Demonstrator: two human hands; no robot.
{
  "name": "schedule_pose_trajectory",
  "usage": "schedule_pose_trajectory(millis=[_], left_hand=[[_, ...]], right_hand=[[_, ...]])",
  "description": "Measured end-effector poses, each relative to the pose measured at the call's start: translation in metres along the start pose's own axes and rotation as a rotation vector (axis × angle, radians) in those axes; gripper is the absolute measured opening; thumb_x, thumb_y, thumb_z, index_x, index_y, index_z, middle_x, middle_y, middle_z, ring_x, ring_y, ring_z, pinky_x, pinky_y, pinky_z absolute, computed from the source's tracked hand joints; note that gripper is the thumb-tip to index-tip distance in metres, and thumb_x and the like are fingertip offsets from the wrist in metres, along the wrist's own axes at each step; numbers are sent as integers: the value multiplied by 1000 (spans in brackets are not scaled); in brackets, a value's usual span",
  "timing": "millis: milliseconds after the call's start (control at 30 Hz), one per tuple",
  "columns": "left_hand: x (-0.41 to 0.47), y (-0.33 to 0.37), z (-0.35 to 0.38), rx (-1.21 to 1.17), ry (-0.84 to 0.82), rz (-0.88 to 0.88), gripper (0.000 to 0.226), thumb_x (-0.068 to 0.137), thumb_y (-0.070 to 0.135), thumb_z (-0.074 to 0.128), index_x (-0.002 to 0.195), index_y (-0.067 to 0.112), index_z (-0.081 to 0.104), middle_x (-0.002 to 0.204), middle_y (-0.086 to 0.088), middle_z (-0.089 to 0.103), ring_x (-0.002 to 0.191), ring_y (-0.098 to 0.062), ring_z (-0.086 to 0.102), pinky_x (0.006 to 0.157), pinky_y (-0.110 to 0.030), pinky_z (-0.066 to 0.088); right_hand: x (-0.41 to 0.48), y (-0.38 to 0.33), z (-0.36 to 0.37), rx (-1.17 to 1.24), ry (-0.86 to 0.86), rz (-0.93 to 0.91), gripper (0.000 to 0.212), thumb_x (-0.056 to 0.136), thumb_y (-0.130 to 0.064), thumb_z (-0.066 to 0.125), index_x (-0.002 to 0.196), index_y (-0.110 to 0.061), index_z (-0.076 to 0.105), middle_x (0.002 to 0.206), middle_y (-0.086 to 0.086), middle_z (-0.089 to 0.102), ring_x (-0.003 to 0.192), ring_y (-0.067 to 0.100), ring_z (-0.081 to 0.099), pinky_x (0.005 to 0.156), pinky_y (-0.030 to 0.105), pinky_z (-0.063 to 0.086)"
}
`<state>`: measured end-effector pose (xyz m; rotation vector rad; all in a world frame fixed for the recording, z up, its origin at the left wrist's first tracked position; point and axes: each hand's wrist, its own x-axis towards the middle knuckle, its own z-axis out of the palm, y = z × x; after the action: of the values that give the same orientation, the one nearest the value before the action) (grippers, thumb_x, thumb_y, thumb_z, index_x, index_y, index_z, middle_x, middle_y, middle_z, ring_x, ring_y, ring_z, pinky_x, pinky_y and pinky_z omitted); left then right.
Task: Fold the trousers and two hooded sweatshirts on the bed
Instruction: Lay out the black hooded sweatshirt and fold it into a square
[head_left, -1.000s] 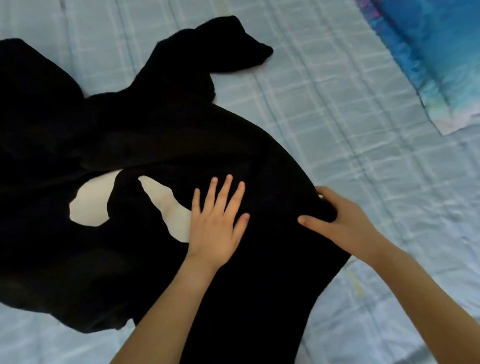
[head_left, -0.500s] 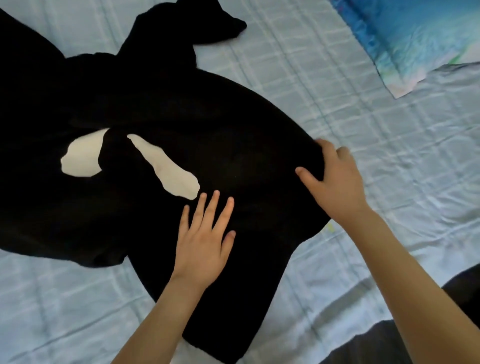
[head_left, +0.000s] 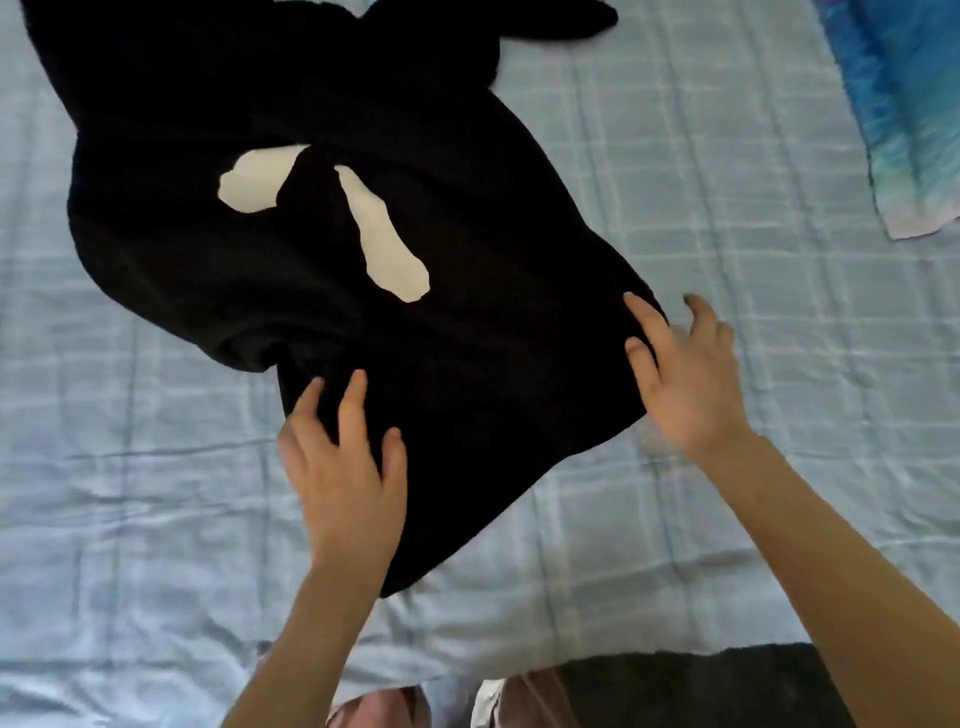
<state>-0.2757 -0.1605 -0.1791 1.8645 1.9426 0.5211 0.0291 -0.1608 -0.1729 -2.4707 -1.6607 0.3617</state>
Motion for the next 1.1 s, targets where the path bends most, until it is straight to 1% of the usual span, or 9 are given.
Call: schedule_pose_trajectory(millis=[67, 133, 233, 300, 367, 500, 700, 967, 1100], left_hand=[[-27, 4, -7, -229, -47, -349, 57, 96, 37, 53, 149, 27, 34, 145, -14, 33, 128, -32, 33, 105, -46, 34], [-41, 8, -10, -447, -122, -519, 56, 99, 34, 51, 150, 38, 28, 147, -5, 35, 134, -24, 35, 109, -41, 32], [-43, 6, -15, -500, -84, -529, 69, 91, 20, 61, 145, 48, 28, 136, -2, 43, 122, -18, 47, 98, -36, 43], [-42, 7, -18, -505, -144, -553, 78, 85, 14, 70, 144, 47, 31, 129, -4, 53, 116, -19, 54, 91, -34, 50], [-47, 10, -23, -501, -182, -543, 76, 82, 13, 75, 142, 42, 38, 123, 1, 61, 111, -16, 60, 91, -33, 53], [-73, 21, -42, -348, -62, -436, 66, 80, 14, 79, 136, 36, 51, 115, 19, 60, 104, -2, 55, 90, -17, 44], [-147, 26, -9, -341, -156, -602, 73, 72, 22, 86, 133, 34, 49, 121, 7, 64, 112, -20, 61, 93, -37, 50], [-158, 44, -2, -347, -110, -610, 69, 75, 22, 84, 134, 32, 50, 115, 8, 62, 106, -16, 58, 90, -35, 49], [-167, 49, -5, -311, -132, -550, 73, 77, 26, 82, 140, 31, 47, 121, 7, 60, 110, -17, 58, 91, -32, 47]], right_hand=[[15, 13, -1, 118, -73, -75, 46, 105, -33, 39, 151, -33, 37, 149, 26, 37, 131, 46, 39, 106, 50, 38], [29, 21, -2, 251, -156, -136, 47, 103, -29, 44, 149, -33, 37, 138, 19, 51, 124, 38, 51, 103, 42, 42], [35, 19, -9, 365, -214, -167, 52, 97, -23, 59, 145, -35, 42, 123, 9, 58, 107, 25, 57, 91, 26, 44], [32, 20, -16, 460, -230, -167, 50, 92, -16, 68, 137, -29, 51, 114, 0, 61, 100, 14, 58, 79, 5, 40], [32, 27, -30, 488, -214, -148, 44, 86, -14, 76, 125, -23, 58, 107, -5, 62, 95, 8, 56, 73, -3, 36], [36, 60, -73, 450, -127, -48, 36, 76, -23, 85, 103, -27, 61, 89, -10, 60, 88, 16, 53, 66, 3, 37], [4, 151, -80, 275, -238, 120, 43, 72, -20, 89, 106, -19, 63, 91, -4, 62, 90, 27, 60, 75, 28, 38], [-11, 177, -63, 368, -119, 78, 47, 76, -10, 84, 118, -13, 62, 106, -3, 60, 95, 4, 51, 70, -1, 33], [-11, 193, -70, 318, -149, 114, 53, 77, -16, 84, 126, -19, 63, 111, -3, 62, 99, 2, 52, 84, 9, 36]])
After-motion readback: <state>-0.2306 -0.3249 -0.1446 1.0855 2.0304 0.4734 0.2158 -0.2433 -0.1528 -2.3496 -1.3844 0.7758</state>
